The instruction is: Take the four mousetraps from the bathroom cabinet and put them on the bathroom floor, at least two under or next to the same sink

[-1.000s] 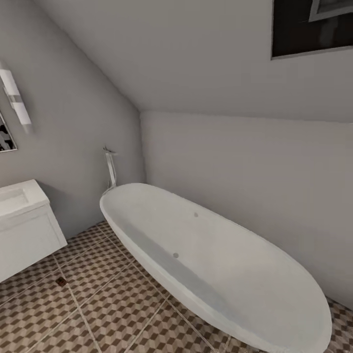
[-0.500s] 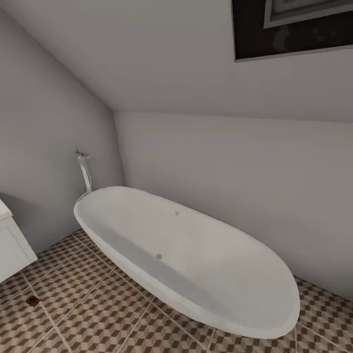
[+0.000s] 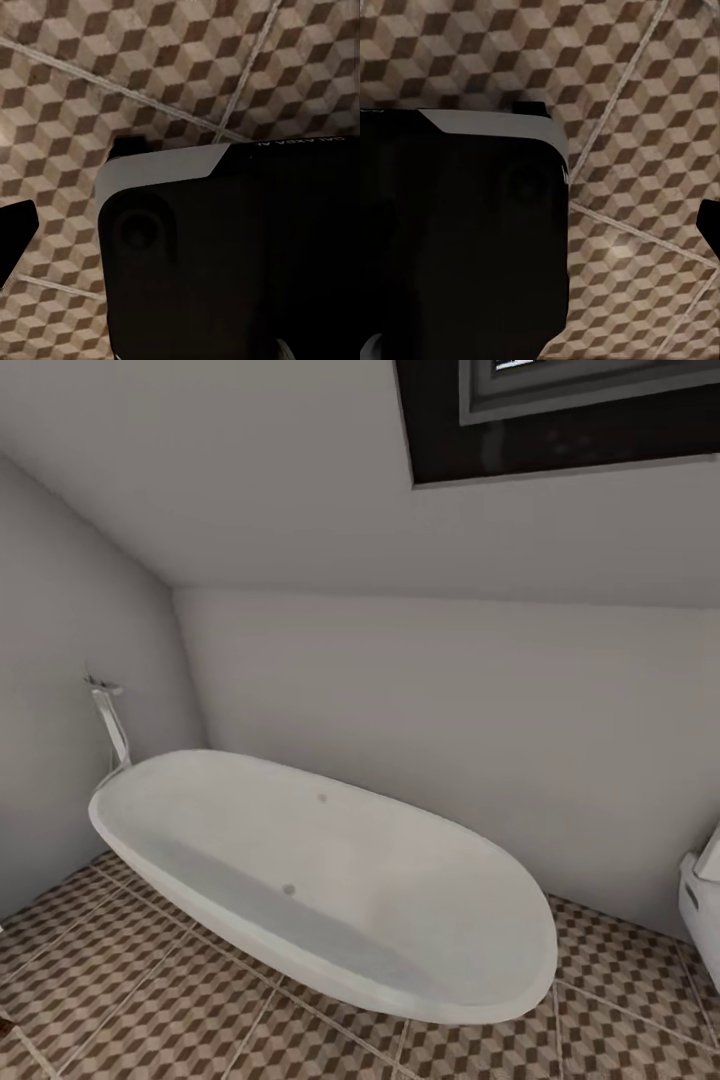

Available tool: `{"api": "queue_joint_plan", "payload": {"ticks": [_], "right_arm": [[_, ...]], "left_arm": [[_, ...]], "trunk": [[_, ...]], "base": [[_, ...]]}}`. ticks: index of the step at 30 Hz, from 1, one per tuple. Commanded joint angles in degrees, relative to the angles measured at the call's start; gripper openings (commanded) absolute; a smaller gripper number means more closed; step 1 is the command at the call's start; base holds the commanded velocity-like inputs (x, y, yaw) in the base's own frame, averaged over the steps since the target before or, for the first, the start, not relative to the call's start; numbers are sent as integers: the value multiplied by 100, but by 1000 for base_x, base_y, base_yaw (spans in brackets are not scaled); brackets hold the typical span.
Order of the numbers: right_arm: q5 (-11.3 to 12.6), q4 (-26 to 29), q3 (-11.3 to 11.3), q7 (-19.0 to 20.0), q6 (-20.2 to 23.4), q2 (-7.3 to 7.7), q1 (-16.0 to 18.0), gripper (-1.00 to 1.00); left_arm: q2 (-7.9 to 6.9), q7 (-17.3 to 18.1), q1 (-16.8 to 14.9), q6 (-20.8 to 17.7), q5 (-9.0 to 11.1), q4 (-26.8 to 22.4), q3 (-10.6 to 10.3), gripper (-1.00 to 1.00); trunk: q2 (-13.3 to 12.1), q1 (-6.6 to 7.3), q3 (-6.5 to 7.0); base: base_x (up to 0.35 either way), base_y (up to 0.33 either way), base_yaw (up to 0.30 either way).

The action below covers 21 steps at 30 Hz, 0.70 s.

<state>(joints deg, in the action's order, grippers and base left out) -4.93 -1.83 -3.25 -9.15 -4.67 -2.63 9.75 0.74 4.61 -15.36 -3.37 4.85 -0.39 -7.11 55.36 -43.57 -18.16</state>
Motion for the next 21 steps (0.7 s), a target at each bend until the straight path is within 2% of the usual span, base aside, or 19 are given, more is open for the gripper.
{"api": "queue_joint_plan", "payload": {"ticks": [1, 21], "right_arm": [[-52, -19, -36, -25, -26, -1, 9, 100], [-43, -23, -38, -25, 3, -10, -56, 100]], "left_arm": [[0, 14, -2, -23, 51, -4, -46, 100], [-3, 14, -2, -23, 51, -4, -45, 100]], "trunk": [[5, 0, -7], [5, 0, -7]], "base": [[0, 0, -294], [0, 0, -298]]}}
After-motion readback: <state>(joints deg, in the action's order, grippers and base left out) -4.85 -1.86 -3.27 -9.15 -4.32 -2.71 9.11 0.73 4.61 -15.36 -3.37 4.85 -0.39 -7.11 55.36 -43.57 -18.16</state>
